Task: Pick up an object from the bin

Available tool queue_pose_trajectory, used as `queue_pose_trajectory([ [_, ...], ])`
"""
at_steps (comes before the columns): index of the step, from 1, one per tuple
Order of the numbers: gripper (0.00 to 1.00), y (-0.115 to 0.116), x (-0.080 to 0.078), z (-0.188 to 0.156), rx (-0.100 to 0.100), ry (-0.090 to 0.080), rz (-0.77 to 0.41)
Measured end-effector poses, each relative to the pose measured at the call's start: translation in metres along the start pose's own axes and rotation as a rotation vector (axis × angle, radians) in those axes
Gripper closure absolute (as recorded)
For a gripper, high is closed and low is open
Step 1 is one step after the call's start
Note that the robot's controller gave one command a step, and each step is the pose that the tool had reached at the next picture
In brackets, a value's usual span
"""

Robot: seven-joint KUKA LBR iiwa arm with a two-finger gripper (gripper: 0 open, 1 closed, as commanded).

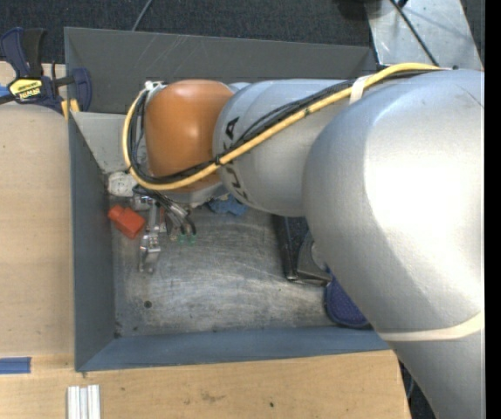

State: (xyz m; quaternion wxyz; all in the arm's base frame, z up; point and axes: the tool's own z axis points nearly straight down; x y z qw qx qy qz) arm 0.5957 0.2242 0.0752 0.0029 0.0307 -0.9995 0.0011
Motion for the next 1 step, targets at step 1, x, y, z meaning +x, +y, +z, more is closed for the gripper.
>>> queue_pose_trajectory([
  [1, 1.0, -0.002, -0.0046, -0.0071, 0.0, -0.013, 0.004],
])
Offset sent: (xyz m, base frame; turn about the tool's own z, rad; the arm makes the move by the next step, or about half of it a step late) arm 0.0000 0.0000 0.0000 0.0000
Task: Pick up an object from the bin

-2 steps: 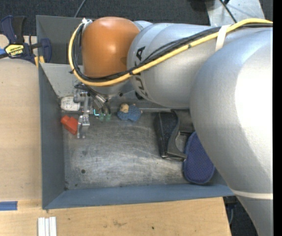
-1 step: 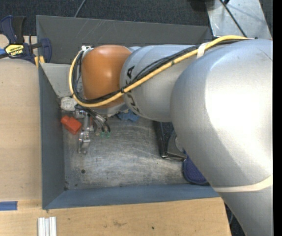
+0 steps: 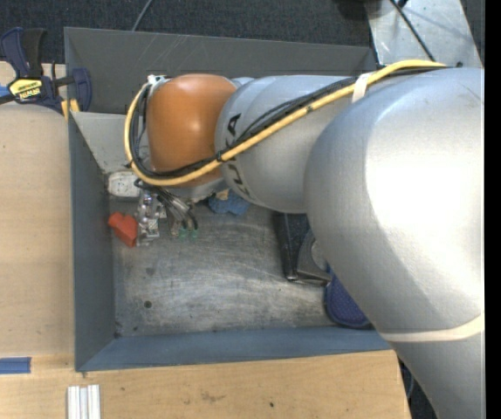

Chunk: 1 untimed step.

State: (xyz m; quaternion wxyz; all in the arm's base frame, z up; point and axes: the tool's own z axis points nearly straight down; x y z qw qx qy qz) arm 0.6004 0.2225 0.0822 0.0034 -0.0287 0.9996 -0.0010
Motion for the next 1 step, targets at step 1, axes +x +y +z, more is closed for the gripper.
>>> queue_pose_trajectory([
  [1, 1.0, 0.0053, 0.0131, -0.1757, -0.006, -0.006, -0.14],
])
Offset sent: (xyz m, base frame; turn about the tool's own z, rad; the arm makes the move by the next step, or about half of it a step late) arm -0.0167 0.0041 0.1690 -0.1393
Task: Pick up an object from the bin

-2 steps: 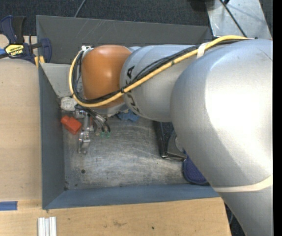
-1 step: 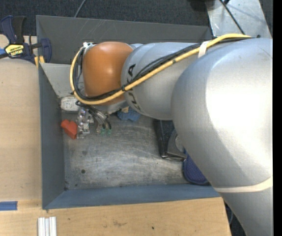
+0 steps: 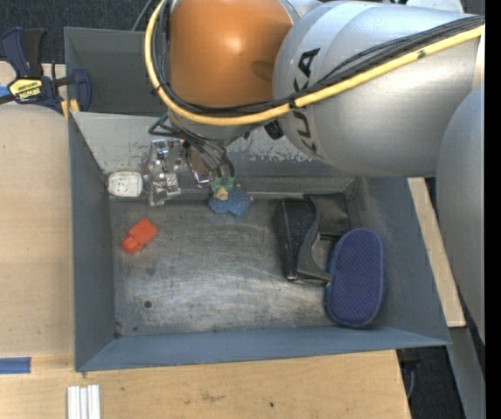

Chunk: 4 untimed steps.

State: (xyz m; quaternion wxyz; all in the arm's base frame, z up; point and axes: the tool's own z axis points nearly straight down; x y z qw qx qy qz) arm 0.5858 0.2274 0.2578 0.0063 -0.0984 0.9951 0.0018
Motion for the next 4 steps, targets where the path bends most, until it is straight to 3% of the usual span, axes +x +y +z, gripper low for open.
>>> queue_pose_trajectory([
  [1, 0.0, -0.001, 0.001, 0.006, 0.002, 0.009, 0.001],
  [2, 0.0, -0.019, 0.011, 0.177, 0.002, 0.018, -0.072],
  [3, 1.0, -0.019, 0.009, 0.172, 0.001, 0.01, -0.071],
  [4, 1.0, -0.013, 0.0, -0.026, 0.0, 0.0, -0.28],
])
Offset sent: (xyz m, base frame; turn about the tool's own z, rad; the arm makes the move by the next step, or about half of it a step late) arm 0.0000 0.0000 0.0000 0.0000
